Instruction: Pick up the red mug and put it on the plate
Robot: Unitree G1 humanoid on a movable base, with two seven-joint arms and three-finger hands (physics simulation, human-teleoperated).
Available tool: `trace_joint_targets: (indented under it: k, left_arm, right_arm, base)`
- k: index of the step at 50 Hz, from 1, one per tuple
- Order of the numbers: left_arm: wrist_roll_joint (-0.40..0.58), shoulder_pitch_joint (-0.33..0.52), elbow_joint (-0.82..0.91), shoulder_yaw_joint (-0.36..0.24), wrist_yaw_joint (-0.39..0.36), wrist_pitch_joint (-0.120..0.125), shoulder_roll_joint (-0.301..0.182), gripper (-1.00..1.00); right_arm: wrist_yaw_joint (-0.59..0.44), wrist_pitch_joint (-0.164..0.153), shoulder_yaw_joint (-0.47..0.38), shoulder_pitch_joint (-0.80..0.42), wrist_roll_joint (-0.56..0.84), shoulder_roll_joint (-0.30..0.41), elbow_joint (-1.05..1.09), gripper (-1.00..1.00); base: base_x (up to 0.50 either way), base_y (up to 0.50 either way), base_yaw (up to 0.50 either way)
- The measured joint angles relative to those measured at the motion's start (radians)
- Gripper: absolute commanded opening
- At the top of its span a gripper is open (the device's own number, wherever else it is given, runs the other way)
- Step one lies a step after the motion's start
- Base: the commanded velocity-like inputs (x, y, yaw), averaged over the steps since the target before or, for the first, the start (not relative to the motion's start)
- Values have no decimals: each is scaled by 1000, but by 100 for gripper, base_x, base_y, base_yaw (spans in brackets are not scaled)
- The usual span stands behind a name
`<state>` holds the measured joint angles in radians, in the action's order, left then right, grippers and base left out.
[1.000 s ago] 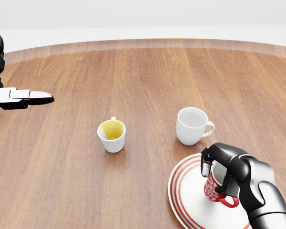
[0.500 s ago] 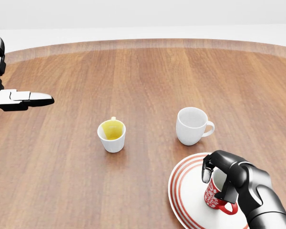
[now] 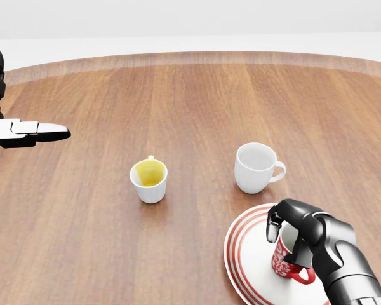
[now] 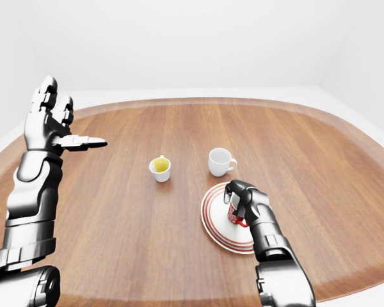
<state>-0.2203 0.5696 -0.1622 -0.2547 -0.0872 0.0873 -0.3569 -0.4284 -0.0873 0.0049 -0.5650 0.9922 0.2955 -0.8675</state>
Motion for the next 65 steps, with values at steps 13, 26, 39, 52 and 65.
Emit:
trace_joint_targets:
  k: [13,26,39,52,65]
  left_arm:
    - [-3,1,6,-2,2,0,-2,100]
    - [-5,4,12,-2,3,0,-4,100]
    - [-5,9,17,-1,4,0,-4,100]
    - [-5,11,23,0,5,0,-3,100]
    - [-9,14,50,-3,9,0,-7,100]
  right_arm:
    - [-105,0,-16,-52,23,18,-2,-11]
    - [0,0,-1,13,2,4,7,100]
    - [1,0,-1,61,8,1,78,100]
    - [-144,0,-36,92,42,17,296,100]
    - [-270,0,-89,90,63,47,503,100]
  base:
    - [0,0,1]
    - [0,0,0]
    - [0,0,0]
    - [0,0,0]
    - [0,0,0]
